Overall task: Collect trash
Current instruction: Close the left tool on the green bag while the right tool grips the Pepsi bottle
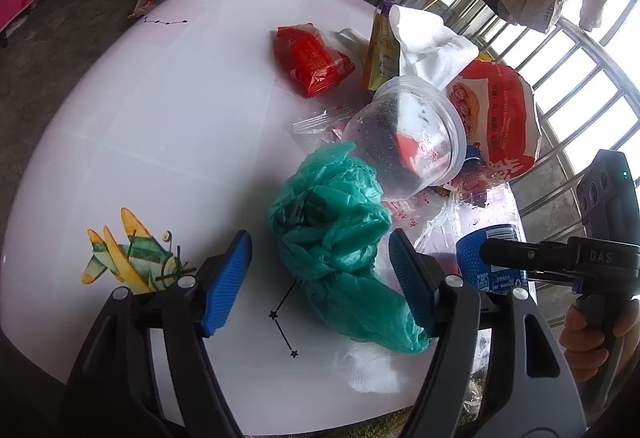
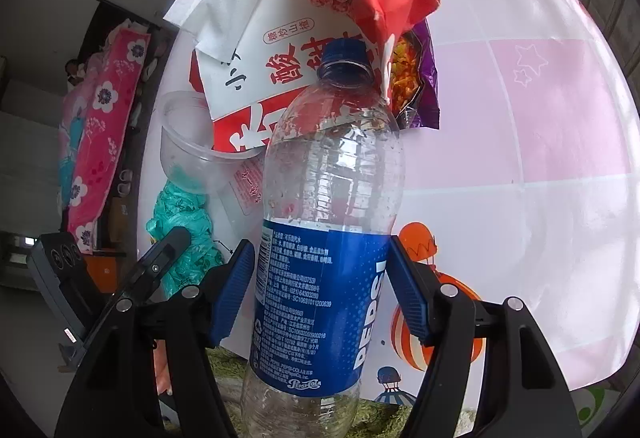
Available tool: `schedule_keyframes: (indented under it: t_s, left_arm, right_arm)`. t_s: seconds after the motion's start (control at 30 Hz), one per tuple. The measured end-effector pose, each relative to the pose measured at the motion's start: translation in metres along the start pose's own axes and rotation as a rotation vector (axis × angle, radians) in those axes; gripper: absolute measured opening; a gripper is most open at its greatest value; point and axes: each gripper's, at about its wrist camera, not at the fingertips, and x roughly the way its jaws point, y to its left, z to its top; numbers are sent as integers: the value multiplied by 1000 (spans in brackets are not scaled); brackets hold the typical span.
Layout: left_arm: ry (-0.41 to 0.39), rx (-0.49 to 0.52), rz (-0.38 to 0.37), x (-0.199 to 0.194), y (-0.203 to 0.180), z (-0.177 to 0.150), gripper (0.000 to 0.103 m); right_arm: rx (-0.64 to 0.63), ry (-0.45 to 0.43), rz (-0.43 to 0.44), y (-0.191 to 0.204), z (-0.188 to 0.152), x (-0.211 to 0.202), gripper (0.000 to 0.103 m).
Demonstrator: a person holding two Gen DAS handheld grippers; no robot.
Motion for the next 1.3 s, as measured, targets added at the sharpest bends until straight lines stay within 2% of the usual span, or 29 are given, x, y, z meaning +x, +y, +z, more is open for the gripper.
schedule_keyframes:
  t_s: [0.1, 0.2, 0.5, 0.83, 0.9, 1.03, 1.1, 1.2, 1.3]
  left_arm:
    - [-12, 2, 2, -1, 0, -1, 72]
    - [-22, -2, -1, -1, 0, -1, 73]
    - [-76, -29, -110, -15, 11, -12, 79]
    - [-63, -12, -72, -6, 4, -12, 79]
    - [-62, -10, -52, -5, 3, -12, 69]
    - [-57, -14, -20, -5, 2, -10, 58]
    - [-56, -14, -9, -6, 2, -11, 49]
    - [-63, -14, 15, -10, 1, -12, 43]
    - [-78, 4, 37, -19, -2, -16, 42]
  right_arm:
    - [2, -5, 12, -2, -1, -1, 68]
    - [-11, -20, 11, -5, -3, -4, 70]
    - [-43, -66, 2, -3, -10, -11, 75]
    - [-27, -58, 40, -7, -13, -1, 75]
    - [-4, -52, 58, -11, -14, 3, 75]
    - [42, -32, 112, -20, -15, 6, 65]
    - [56, -20, 133, -25, -14, 6, 62]
    - [63, -6, 150, -29, -15, 3, 62]
    - [67, 9, 178, -33, -16, -2, 61]
